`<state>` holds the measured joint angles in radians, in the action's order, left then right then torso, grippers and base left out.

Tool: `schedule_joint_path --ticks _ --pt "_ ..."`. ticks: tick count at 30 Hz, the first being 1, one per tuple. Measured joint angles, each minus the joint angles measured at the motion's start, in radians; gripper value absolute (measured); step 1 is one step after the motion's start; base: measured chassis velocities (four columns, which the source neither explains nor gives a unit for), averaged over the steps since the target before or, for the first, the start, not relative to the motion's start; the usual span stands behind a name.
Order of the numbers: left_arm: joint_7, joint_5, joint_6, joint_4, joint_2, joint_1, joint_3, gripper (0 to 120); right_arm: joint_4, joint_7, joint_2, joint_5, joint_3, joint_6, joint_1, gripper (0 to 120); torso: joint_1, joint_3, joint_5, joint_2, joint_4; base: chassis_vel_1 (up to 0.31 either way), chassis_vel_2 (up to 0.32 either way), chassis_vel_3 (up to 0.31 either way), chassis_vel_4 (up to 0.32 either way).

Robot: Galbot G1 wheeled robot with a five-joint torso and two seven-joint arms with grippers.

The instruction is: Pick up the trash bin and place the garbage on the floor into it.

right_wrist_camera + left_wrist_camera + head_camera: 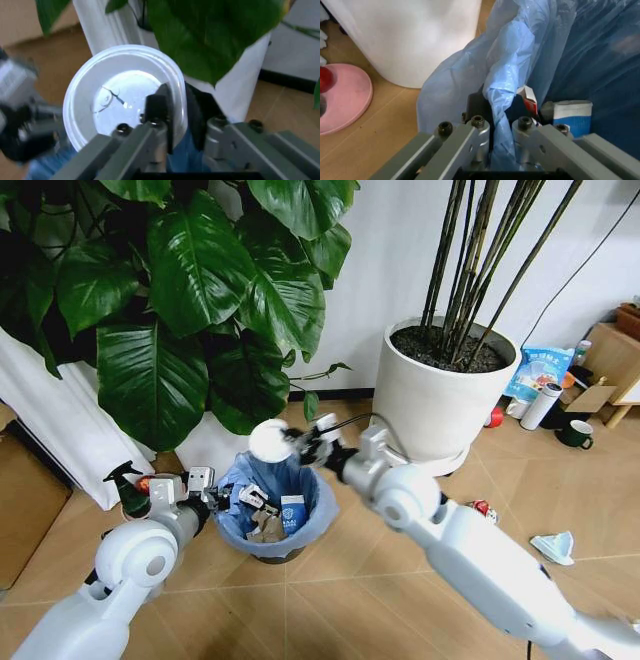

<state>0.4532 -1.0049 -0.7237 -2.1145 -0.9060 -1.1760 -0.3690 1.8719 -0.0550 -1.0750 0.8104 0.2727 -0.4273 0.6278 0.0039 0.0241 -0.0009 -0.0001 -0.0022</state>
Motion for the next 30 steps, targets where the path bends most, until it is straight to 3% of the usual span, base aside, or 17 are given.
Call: schedule_joint_path --ticks 14,17,20,22,30 --pt "-0.003 -0.001 0.005 0.003 -0.011 0.003 -0.002 0 -0.001 0.001 0.008 -0.002 -0.018 0.000 0.020 68 0.000 0.000 0.0002 0.000 0.0000 0.000 0.000 0.000 0.000" --pt "-0.003 0.001 0.007 0.003 -0.017 -0.003 -0.008 0 0.018 -0.023 0.024 -0.001 -0.067 0.000 0.051 81 0.000 0.000 0.0001 0.000 0.0001 0.000 0.000 0.000 0.000" --pt "-0.002 0.002 0.008 0.001 -0.019 -0.006 -0.012 0 0.027 -0.038 0.035 -0.001 -0.098 0.000 0.078 87 0.000 0.000 0.0001 0.000 0.0003 0.000 0.000 0.000 0.000" --pt "-0.002 0.006 0.010 -0.005 -0.023 -0.015 -0.020 0 0.055 -0.056 0.072 -0.047 -0.188 0.001 0.190 98 0.000 0.000 0.0004 0.000 -0.0001 0.000 0.000 0.000 0.000" --pt "-0.003 0.011 0.014 -0.014 -0.031 -0.027 -0.025 0 0.114 -0.093 0.108 -0.157 -0.359 0.005 0.434 100 0.000 0.000 0.0005 0.000 0.0000 0.000 0.000 0.000 0.000"
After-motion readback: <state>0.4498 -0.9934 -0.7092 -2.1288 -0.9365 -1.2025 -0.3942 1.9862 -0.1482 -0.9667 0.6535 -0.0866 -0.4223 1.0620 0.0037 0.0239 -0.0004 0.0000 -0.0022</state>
